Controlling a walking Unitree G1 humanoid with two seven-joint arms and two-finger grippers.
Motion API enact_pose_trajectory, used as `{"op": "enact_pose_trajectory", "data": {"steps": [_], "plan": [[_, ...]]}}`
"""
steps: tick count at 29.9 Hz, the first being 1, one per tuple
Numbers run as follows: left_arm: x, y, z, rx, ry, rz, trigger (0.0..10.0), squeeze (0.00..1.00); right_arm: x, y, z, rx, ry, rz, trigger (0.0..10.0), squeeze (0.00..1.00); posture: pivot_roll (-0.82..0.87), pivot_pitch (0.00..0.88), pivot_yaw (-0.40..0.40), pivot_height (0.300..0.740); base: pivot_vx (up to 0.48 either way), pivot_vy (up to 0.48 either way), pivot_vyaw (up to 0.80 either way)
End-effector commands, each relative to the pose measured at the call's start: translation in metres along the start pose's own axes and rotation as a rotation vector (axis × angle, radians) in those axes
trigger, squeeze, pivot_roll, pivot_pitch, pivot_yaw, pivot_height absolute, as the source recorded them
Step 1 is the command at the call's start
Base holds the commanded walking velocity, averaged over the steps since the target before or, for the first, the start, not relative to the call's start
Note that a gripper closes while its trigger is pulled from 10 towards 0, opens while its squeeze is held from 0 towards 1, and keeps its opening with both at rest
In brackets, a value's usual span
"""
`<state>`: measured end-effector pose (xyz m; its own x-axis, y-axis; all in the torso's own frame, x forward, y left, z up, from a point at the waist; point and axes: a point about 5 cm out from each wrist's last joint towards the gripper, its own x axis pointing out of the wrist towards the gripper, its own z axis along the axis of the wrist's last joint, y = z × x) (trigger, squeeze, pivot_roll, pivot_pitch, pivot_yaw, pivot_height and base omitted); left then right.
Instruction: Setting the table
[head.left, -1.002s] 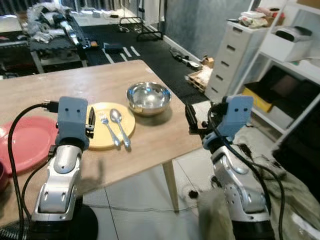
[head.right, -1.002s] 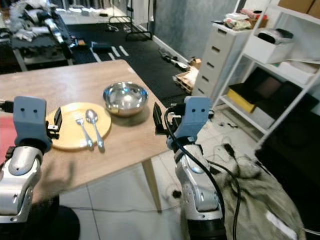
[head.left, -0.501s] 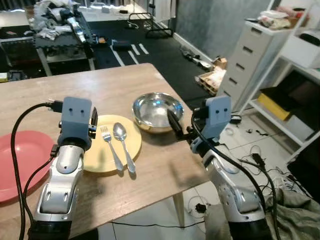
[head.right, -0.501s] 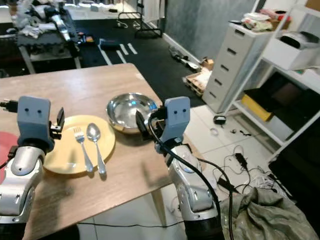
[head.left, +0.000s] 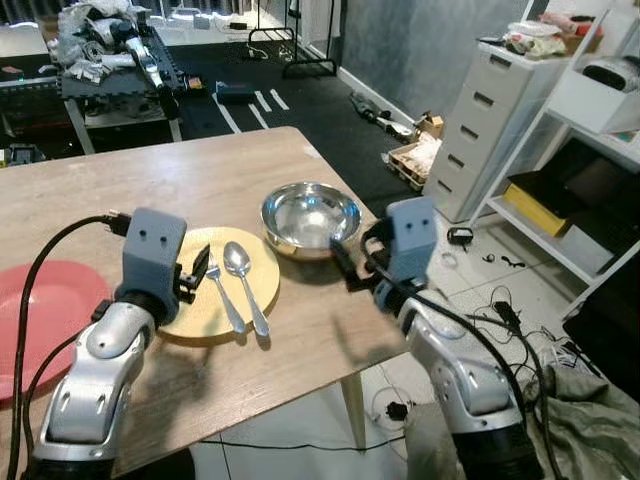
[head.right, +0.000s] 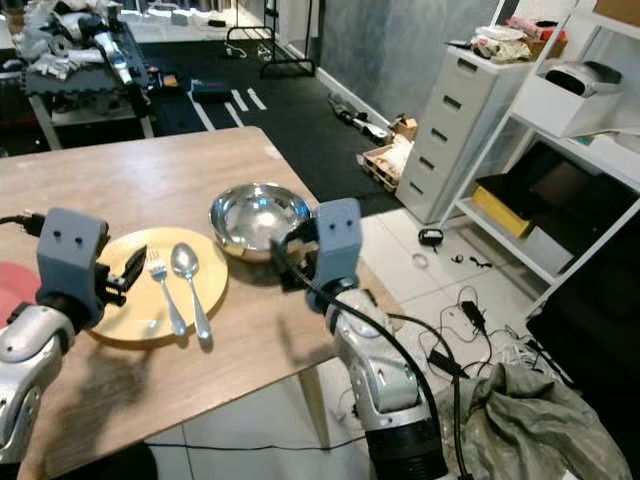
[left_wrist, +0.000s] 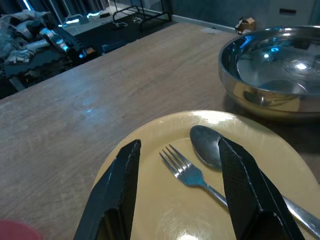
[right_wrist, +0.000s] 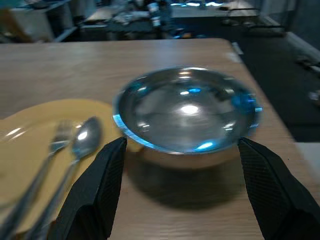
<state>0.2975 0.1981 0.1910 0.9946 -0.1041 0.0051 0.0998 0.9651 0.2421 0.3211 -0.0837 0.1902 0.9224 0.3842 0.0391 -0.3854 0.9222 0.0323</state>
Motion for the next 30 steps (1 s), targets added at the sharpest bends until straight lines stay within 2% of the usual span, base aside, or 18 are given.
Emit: {"op": "enact_pose_trajectory", "data": {"steps": [1,6,7,8,10,11,18,20,24,25,27,30], "plan": [[-0.001,0.001,-0.005,-0.005,0.03,-0.002,10.0,0.0,0.003,-0.009,-0.012,0.06,0.049,-0.099,10.0,0.0,0.04,0.0,0.016,0.74,0.0,0.0,0.0],[0.0,-0.001,-0.002,0.031,0.028,-0.009,10.0,0.0,0.019,-0.017,-0.019,0.212,0.08,-0.237,10.0,0.0,0.06,0.0,0.011,0.74,0.0,0.0,0.0],[0.0,-0.003,0.002,0.063,0.013,-0.016,10.0,0.0,0.025,-0.02,-0.019,0.26,0.082,-0.262,10.0,0.0,0.08,0.0,0.008,0.74,0.0,0.0,0.0],[-0.001,-0.005,0.01,0.134,-0.022,-0.044,10.0,0.0,0.032,-0.027,-0.018,0.319,0.082,-0.311,10.0,0.0,0.09,0.001,0.001,0.74,0.0,0.0,0.0],[-0.002,-0.006,0.012,0.161,-0.033,-0.053,10.0,0.0,0.035,-0.03,-0.018,0.339,0.084,-0.332,10.0,0.0,0.09,0.001,0.001,0.74,0.0,0.0,0.0],[-0.001,-0.009,0.021,0.246,-0.07,-0.098,10.0,0.0,0.04,-0.037,-0.019,0.403,0.092,-0.367,10.0,0.0,0.12,0.011,-0.01,0.74,0.0,0.0,0.0],[-0.001,-0.014,0.037,0.328,-0.128,-0.183,10.0,0.0,0.051,-0.041,-0.019,0.507,0.112,-0.362,10.0,0.0,0.15,0.024,-0.021,0.74,0.0,0.0,0.0],[0.002,-0.018,0.049,0.381,-0.162,-0.253,10.0,0.0,0.058,-0.036,-0.023,0.545,0.167,-0.315,10.0,0.0,0.17,0.039,-0.04,0.74,0.0,0.0,0.0],[0.007,-0.019,0.054,0.345,-0.153,-0.355,10.0,0.0,0.065,-0.033,-0.024,0.519,0.186,-0.301,10.0,0.0,0.19,0.051,-0.05,0.74,0.0,0.0,0.0],[0.006,-0.018,0.054,0.304,-0.14,-0.407,10.0,0.0,0.067,-0.032,-0.023,0.519,0.186,-0.3,10.0,0.0,0.2,0.055,-0.051,0.74,0.0,0.0,0.0],[0.003,-0.016,0.052,0.252,-0.109,-0.488,10.0,0.0,0.071,-0.031,-0.019,0.528,0.174,-0.303,10.0,0.0,0.2,0.063,-0.052,0.74,0.0,0.0,0.0],[-0.007,-0.015,0.051,0.213,-0.082,-0.622,10.0,0.0,0.075,-0.03,-0.016,0.486,0.171,-0.3,10.0,0.0,0.2,0.072,-0.051,0.74,0.0,0.0,0.0]]}}
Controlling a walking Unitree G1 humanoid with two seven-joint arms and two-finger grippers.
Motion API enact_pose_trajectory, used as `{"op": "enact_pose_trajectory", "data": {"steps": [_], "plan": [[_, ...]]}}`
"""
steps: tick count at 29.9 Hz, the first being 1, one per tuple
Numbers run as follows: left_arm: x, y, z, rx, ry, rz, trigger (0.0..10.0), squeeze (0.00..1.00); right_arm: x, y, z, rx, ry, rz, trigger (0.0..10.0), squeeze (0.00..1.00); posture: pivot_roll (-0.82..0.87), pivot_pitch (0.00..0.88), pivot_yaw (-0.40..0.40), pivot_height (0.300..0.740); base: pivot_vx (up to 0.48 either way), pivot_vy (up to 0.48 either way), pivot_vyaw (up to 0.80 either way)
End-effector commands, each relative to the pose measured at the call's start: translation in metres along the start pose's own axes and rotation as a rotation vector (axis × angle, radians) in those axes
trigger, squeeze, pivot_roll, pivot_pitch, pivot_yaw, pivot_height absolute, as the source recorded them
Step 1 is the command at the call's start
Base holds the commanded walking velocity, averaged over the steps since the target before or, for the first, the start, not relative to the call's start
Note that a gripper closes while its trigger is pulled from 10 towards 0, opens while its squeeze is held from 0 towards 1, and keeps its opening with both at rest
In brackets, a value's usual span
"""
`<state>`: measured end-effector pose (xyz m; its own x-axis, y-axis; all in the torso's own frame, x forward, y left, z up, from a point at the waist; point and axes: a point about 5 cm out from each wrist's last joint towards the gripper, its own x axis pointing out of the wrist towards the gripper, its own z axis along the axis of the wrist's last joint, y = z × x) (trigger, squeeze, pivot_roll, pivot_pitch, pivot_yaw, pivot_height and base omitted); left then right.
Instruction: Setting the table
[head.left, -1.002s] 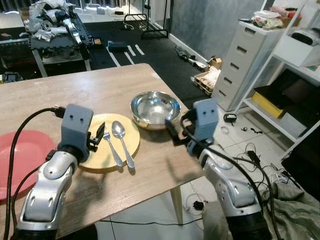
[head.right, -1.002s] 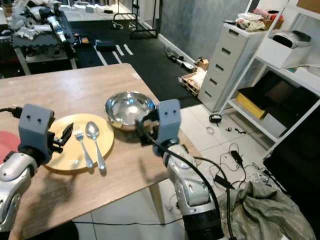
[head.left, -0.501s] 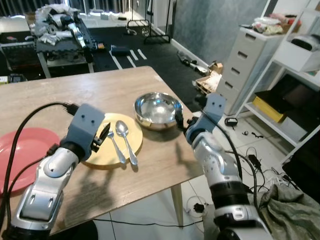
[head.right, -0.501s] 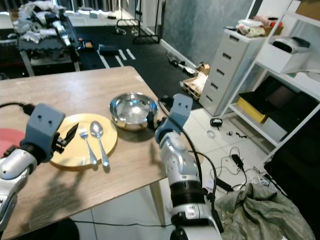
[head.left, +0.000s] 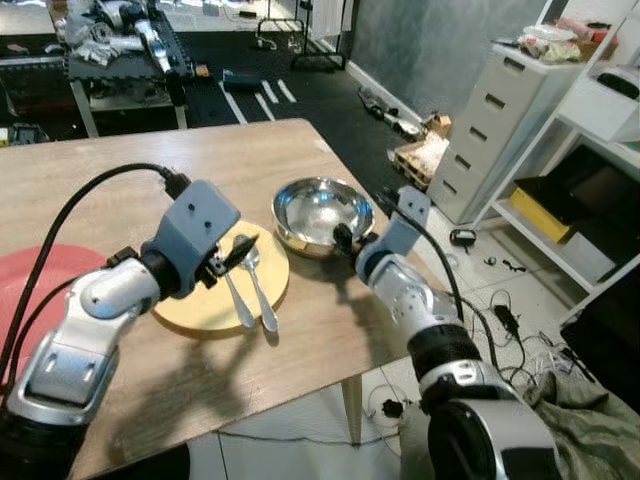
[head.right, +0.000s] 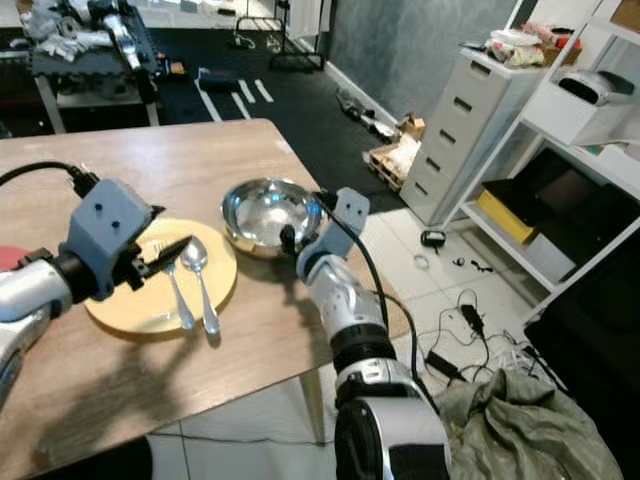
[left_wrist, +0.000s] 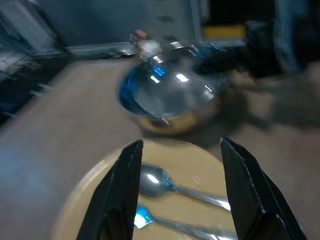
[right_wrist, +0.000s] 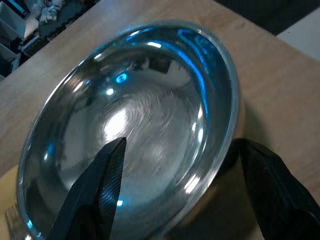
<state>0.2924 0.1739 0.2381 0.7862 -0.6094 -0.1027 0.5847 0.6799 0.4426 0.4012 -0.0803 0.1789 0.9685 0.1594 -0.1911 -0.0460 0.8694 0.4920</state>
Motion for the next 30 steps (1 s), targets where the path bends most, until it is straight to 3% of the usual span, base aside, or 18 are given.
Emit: {"op": "enact_pose_trajectory", "data": {"steps": [1,5,8,10,11,12,13,14,20,21,30], "plan": [[-0.003,-0.005,0.0,-0.028,-0.004,-0.063,10.0,0.0,0.001,-0.003,-0.002,-0.02,0.005,-0.015,10.0,0.0,0.2,0.072,-0.051,0.74,0.0,0.0,0.0],[-0.011,-0.011,0.004,-0.067,-0.021,-0.167,10.0,0.0,0.003,-0.004,-0.009,-0.085,0.045,-0.036,10.0,0.0,0.19,0.091,-0.059,0.74,0.0,0.0,0.0],[-0.012,-0.011,0.004,-0.067,-0.021,-0.176,10.0,0.0,0.003,-0.004,-0.01,-0.088,0.055,-0.039,10.0,0.0,0.19,0.091,-0.059,0.74,0.0,0.0,0.0],[-0.015,-0.012,0.002,-0.077,-0.015,-0.172,10.0,0.0,0.002,-0.008,-0.027,-0.111,0.14,-0.047,10.0,0.0,0.2,0.102,-0.07,0.74,0.0,0.0,0.0],[-0.016,-0.012,0.002,-0.084,-0.015,-0.169,10.0,0.0,0.002,-0.009,-0.033,-0.122,0.17,-0.051,4.9,0.0,0.2,0.105,-0.075,0.74,0.0,0.0,0.0],[-0.016,-0.012,0.002,-0.084,-0.015,-0.169,10.0,0.0,0.002,-0.009,-0.033,-0.122,0.17,-0.051,4.9,0.0,0.2,0.105,-0.075,0.74,0.0,0.0,0.0],[-0.018,-0.013,0.002,-0.09,-0.014,-0.167,10.0,0.0,0.001,-0.01,-0.038,-0.126,0.191,-0.054,2.1,0.0,0.2,0.106,-0.078,0.74,0.0,0.0,0.0],[-0.019,-0.014,0.001,-0.097,-0.013,-0.163,10.0,0.0,0.001,-0.011,-0.04,-0.113,0.196,-0.055,0.0,0.0,0.2,0.108,-0.082,0.74,0.0,0.0,0.0],[-0.022,-0.015,-0.001,-0.113,-0.01,-0.142,10.0,0.0,0.002,-0.011,-0.035,-0.034,0.171,-0.035,0.0,0.0,0.2,0.104,-0.087,0.74,0.0,0.0,0.0],[-0.022,-0.016,-0.003,-0.119,-0.005,-0.133,10.0,0.0,0.003,-0.008,-0.028,0.018,0.134,0.007,0.0,0.0,0.2,0.101,-0.086,0.74,0.0,0.0,0.0],[-0.02,-0.017,-0.006,-0.132,-0.003,-0.113,10.0,0.0,0.004,-0.014,-0.003,0.136,-0.003,0.07,0.0,0.0,0.18,0.081,-0.072,0.74,0.0,0.0,0.0]]}}
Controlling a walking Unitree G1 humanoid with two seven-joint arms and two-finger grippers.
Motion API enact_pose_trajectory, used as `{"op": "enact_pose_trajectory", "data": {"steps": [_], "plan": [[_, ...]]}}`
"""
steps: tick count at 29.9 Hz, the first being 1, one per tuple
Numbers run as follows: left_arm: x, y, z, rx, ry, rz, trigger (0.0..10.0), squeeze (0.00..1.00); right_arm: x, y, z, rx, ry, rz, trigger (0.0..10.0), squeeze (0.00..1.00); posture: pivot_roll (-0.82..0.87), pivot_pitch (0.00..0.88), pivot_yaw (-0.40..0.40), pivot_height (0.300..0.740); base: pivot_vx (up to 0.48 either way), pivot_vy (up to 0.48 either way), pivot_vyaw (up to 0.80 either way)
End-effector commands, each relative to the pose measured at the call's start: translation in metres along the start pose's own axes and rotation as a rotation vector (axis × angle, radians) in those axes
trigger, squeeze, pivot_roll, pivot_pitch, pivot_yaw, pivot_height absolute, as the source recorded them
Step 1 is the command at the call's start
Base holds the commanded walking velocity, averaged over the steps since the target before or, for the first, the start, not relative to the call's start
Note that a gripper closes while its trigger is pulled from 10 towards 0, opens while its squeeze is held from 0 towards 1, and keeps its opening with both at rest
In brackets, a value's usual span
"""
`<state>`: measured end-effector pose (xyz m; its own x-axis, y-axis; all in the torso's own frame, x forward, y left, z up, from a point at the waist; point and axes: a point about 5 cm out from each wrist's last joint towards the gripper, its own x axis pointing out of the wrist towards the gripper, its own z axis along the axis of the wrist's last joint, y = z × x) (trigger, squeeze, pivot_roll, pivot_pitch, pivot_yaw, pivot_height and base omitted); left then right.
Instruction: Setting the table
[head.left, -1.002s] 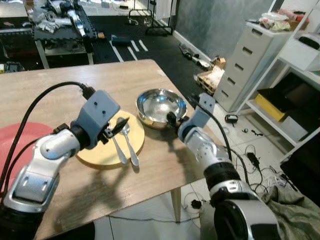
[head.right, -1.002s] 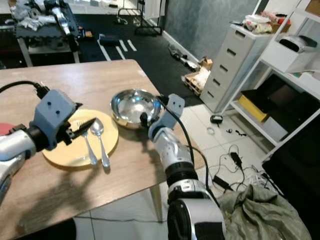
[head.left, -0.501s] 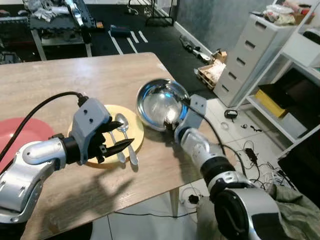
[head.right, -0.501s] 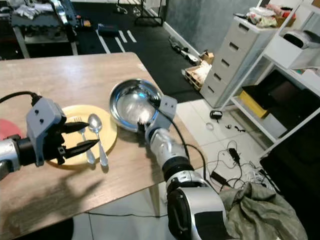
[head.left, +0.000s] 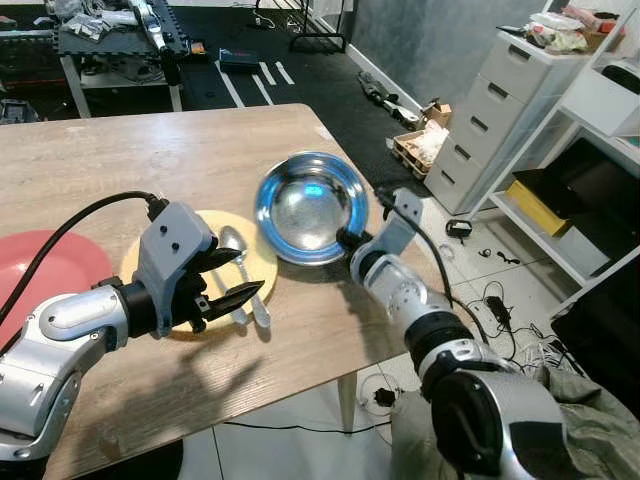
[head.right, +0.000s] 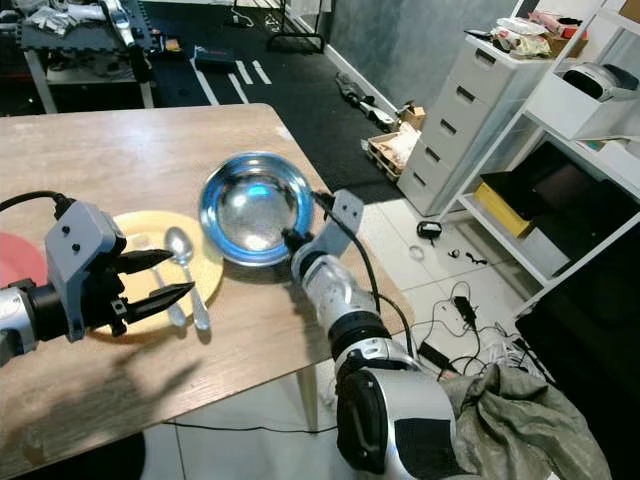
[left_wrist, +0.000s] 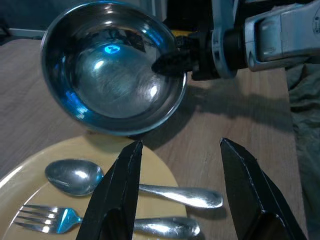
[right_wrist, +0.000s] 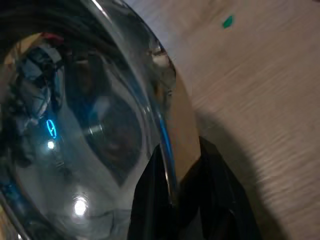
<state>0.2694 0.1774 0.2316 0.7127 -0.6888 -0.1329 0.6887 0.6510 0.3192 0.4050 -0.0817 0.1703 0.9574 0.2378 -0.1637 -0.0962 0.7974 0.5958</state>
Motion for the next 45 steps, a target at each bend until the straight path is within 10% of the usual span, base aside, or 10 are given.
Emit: {"op": "enact_pose_trajectory", "data": {"steps": [1,16,17,18,27,45], "plan": [[0.001,-0.003,-0.004,-0.014,0.01,0.001,10.0,0.0,-0.001,-0.008,0.005,0.033,-0.033,-0.006,0.0,0.0,0.18,0.081,-0.072,0.74,0.0,0.0,0.0],[0.007,0.001,-0.007,-0.045,-0.017,0.094,10.0,0.0,-0.023,-0.022,0.054,0.118,-0.328,0.071,0.0,0.0,0.15,0.04,-0.044,0.74,0.0,0.0,0.0],[0.01,0.002,-0.005,-0.052,-0.033,0.129,10.0,0.0,-0.034,-0.027,0.061,0.076,-0.387,0.061,3.7,0.0,0.13,0.032,-0.032,0.74,0.0,0.0,0.0],[0.011,0.002,-0.004,-0.062,-0.047,0.162,10.0,0.0,-0.045,-0.03,0.066,0.031,-0.436,0.055,10.0,0.0,0.12,0.026,-0.021,0.74,0.0,0.0,0.0],[0.031,0.006,0.002,-0.173,-0.078,0.45,10.0,0.0,-0.116,-0.062,0.084,-0.237,-0.636,-0.089,10.0,0.0,0.03,0.004,0.047,0.74,0.0,0.0,0.0],[0.044,0.014,0.006,-0.221,-0.091,0.558,10.0,0.0,-0.131,-0.066,0.077,-0.289,-0.601,-0.17,10.0,0.0,0.01,0.0,0.072,0.74,-0.193,0.0,0.0]]}}
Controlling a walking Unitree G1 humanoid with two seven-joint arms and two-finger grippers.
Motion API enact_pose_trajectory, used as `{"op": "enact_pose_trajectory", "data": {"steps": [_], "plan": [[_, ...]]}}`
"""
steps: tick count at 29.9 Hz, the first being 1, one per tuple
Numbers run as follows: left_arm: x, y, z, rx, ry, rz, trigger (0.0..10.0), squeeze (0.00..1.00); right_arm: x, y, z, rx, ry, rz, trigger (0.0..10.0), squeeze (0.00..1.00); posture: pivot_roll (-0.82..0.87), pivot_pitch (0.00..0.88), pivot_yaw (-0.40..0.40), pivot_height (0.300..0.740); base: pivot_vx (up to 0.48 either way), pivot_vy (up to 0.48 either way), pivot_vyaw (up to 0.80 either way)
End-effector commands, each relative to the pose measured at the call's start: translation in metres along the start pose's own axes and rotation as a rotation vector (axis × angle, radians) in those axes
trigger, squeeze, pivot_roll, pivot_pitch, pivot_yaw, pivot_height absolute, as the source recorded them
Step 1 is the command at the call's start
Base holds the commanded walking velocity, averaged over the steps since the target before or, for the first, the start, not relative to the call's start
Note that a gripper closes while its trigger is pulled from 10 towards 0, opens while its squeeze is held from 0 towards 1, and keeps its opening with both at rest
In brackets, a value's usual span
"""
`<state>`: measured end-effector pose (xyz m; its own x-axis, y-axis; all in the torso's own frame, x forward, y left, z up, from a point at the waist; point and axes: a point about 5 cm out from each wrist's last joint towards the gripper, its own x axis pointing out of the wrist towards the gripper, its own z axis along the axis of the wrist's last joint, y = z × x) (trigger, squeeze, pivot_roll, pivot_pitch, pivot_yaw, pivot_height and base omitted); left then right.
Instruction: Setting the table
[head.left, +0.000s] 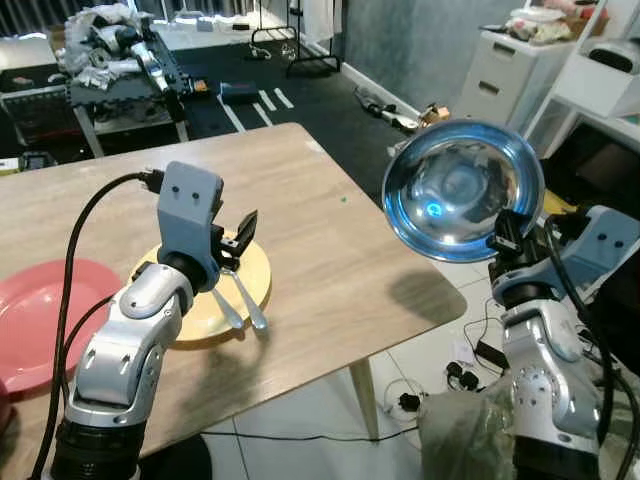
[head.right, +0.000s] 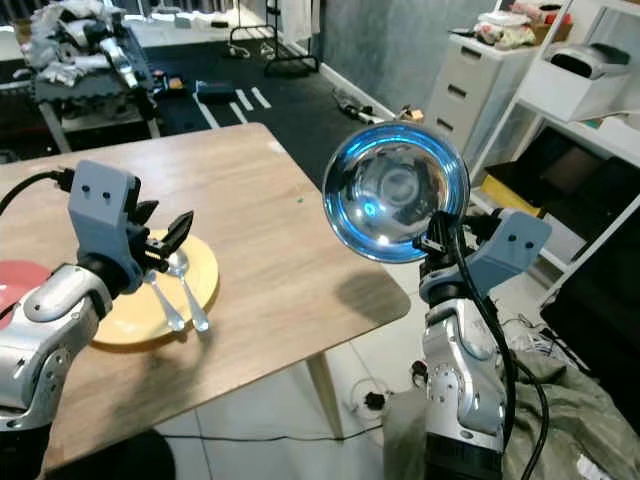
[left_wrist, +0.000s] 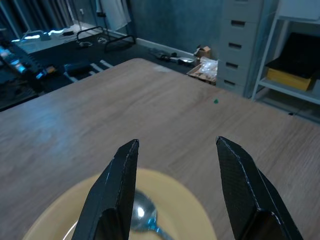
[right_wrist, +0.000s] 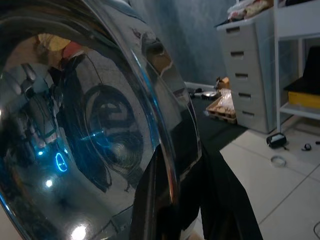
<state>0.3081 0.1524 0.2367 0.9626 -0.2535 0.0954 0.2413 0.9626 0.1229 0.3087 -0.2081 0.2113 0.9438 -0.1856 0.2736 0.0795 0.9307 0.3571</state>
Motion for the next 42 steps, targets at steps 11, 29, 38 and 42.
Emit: {"op": "enact_pose_trajectory", "data": {"steps": [11,29,38,42], "plan": [[0.0014,0.0039,-0.0012,-0.016,0.01,0.026,10.0,0.0,-0.0005,0.0037,0.0004,-0.017,0.013,0.014,10.0,0.0,0.01,0.0,0.064,0.74,-0.392,0.0,0.0],[0.0038,0.0045,-0.0001,-0.02,0.007,0.025,10.0,0.0,-0.0021,0.0031,-0.0022,-0.03,0.03,0.011,10.0,0.0,0.01,0.0,0.071,0.74,-0.393,0.0,0.0],[0.0047,0.0042,-0.0001,-0.023,0.007,0.025,10.0,0.0,-0.0023,0.0035,-0.0034,-0.033,0.036,0.015,10.0,0.0,0.01,0.0,0.07,0.74,-0.392,0.0,0.0],[0.0051,0.0037,0.0002,-0.026,0.005,0.023,10.0,0.0,-0.0027,0.0035,-0.0036,-0.034,0.038,0.015,10.0,0.0,0.01,0.0,0.07,0.74,-0.356,0.0,0.0]]}}
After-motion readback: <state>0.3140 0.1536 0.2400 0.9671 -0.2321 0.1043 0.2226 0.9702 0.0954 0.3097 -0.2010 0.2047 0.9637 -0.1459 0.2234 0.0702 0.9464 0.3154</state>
